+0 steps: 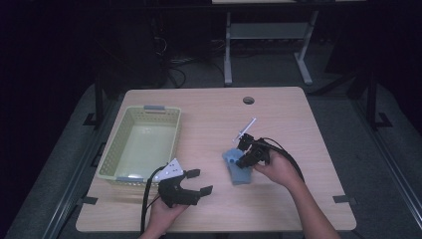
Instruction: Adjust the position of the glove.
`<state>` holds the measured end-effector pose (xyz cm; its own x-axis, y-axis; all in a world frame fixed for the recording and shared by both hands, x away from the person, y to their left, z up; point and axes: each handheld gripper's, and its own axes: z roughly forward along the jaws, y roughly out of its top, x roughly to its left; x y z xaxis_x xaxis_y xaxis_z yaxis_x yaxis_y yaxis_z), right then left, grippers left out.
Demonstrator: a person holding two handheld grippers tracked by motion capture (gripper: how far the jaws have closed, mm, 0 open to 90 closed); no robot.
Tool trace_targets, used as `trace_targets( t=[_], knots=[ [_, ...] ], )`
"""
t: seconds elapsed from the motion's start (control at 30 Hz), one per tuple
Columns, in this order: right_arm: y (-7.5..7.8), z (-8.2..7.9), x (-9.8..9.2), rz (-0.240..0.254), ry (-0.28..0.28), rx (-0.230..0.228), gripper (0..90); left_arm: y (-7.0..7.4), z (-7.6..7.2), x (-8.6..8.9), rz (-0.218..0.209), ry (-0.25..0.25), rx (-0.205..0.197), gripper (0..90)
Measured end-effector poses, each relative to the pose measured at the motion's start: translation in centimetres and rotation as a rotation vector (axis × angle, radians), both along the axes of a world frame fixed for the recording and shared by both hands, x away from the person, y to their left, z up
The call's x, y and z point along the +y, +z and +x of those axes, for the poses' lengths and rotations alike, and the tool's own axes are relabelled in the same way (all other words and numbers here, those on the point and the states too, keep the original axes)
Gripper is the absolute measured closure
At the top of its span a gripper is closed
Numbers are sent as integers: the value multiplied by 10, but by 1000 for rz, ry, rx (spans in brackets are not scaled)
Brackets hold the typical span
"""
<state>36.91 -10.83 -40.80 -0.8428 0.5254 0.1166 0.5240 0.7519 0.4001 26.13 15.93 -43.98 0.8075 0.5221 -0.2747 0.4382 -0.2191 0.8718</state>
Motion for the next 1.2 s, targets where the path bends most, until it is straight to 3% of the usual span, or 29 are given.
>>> trace_targets(
  t=[0.37,0.47,0.57,0.67,0.87,1.2],
  knots=[
    [-7,1,2,-26,3,-23,714,0,0,0,6,-3,-4,210],
    [-9,2,2,-40,-13,-42,604,0,-1,0,1,-2,-2,210],
    [-5,1,0,-18,-33,-61,598,0,-1,-1,0,-3,-3,210],
    [0,0,-4,18,-55,-68,650,0,-1,-2,2,-8,-1,211],
    [-6,1,-1,23,-73,-46,797,0,-2,-2,-1,-7,-2,211],
    [-22,4,11,-10,-57,-28,816,0,-2,-2,-13,-13,4,212]
  ],
)
